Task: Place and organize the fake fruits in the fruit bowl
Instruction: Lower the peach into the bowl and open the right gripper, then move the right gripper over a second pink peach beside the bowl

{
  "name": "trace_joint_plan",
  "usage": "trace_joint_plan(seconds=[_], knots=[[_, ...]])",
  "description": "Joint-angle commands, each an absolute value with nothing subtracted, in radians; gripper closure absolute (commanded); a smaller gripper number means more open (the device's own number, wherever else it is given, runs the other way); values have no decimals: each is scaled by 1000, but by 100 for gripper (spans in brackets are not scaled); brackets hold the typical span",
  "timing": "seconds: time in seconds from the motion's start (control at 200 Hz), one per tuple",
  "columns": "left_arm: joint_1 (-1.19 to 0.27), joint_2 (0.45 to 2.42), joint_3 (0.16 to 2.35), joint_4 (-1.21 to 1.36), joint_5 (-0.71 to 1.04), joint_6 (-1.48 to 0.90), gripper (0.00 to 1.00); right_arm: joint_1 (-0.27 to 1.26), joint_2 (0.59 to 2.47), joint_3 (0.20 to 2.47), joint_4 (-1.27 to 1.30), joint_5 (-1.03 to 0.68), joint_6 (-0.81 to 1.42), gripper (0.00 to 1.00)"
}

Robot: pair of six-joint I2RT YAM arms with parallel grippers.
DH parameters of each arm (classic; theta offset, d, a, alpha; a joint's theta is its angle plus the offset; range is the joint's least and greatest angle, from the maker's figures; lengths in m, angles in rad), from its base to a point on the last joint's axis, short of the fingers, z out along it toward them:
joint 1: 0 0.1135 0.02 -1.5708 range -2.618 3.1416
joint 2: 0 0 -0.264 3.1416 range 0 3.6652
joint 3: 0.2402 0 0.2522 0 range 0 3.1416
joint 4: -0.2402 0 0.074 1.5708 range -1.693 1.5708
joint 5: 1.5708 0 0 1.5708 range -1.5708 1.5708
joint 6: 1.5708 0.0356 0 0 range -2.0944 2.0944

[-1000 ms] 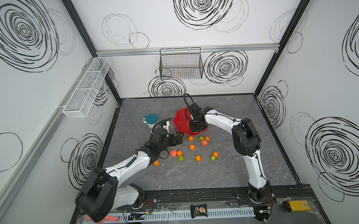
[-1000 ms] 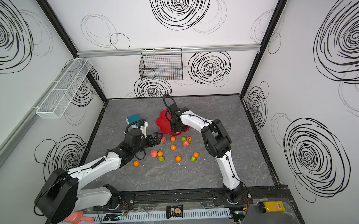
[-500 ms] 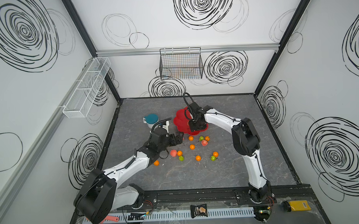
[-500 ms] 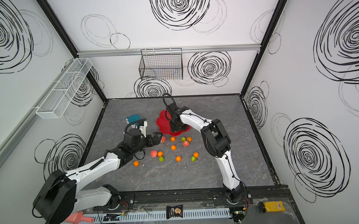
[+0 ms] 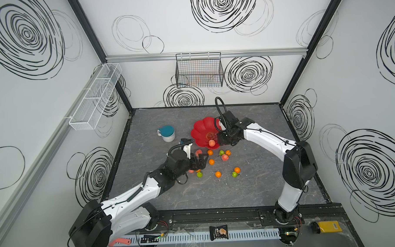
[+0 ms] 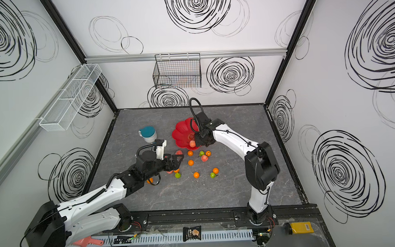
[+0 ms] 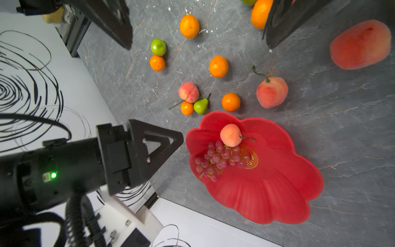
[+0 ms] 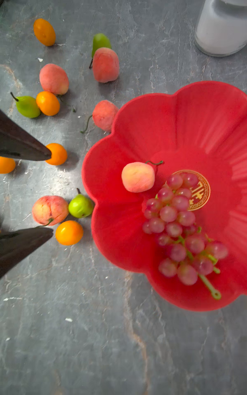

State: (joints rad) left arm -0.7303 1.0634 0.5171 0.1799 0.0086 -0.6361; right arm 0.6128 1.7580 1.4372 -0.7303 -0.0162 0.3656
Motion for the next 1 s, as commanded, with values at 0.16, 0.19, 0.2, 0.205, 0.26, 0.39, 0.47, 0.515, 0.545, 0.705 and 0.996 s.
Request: trace_joint_plan(seconds=[0.16,0.19,0.2,0.205,0.26,0.39,0.47,0.515,0.545,0.705,0.996], knots=[[-847,1144,508,292,-68,-672,0,576,1686,1262,-667,-88,393,47],[-860,1159,515,302,-68,-675,0,574,1688,1255,-662,-94,393,47],[-863,1164,516,305,-68,-676,0,574,1690,1253,-661,-96,393,47],[-864,1167,517,306,-68,-676,0,575,1690,1252,-661,-96,393,47],[-882,1193,529,316,-69,-678,1,572,1699,1243,-655,-101,392,48],[-911,1242,555,332,-66,-683,0,569,1731,1243,-648,-106,389,49],[-919,1257,563,337,-66,-685,0,568,1749,1247,-644,-103,386,50],[-920,1259,565,340,-65,-684,0,568,1758,1249,-644,-97,385,50],[-920,1262,565,342,-66,-684,0,568,1765,1249,-643,-94,384,51],[-920,1262,563,336,-66,-680,1,568,1789,1247,-645,-73,382,53],[-919,1269,565,339,-62,-681,0,566,1815,1255,-642,-65,379,64]])
